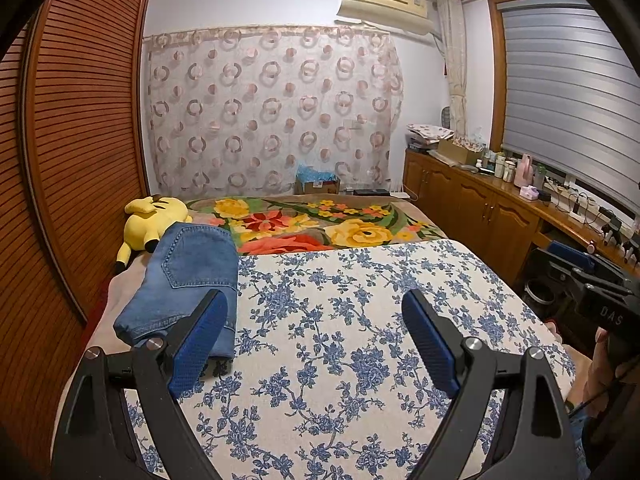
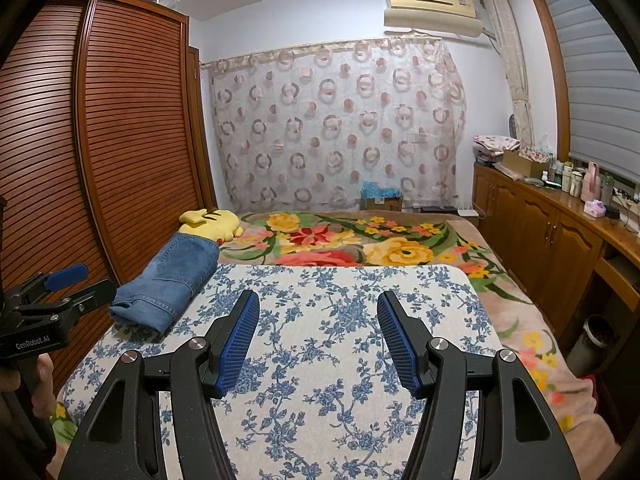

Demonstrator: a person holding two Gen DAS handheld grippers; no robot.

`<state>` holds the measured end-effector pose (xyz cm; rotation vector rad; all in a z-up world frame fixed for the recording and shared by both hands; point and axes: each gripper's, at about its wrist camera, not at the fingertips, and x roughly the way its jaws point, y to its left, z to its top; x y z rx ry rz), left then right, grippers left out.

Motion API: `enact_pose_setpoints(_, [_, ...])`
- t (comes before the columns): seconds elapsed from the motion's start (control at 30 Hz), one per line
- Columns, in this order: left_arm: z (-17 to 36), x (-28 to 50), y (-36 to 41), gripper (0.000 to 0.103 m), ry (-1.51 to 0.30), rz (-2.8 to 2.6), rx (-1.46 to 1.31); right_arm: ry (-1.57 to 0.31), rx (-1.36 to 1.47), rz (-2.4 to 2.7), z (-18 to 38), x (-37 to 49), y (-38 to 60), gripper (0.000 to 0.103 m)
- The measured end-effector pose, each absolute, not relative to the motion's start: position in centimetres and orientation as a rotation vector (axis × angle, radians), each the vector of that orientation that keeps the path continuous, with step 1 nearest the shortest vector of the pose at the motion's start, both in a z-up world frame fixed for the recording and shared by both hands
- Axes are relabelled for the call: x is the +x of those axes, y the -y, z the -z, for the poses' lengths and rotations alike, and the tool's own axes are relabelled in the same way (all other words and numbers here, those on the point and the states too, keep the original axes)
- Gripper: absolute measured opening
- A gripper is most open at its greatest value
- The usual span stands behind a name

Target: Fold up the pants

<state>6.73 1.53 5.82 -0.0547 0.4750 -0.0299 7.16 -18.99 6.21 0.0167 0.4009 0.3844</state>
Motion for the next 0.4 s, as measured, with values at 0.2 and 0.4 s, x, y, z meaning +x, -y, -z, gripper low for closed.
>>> enact_pose_setpoints(0.2, [-5.71,6.63,-1.46,0.089,-0.475,0.028,-0.053,-0.401,0.018,-0.385,-6.13,7.13,19.0,0.063])
enact_pose_setpoints(0.4, [-5.65,6.61,-1.44,0.089,-0.475,0.03,-0.054,-0.4,0.019,-0.386,-6.16,7.11,18.97,0.063])
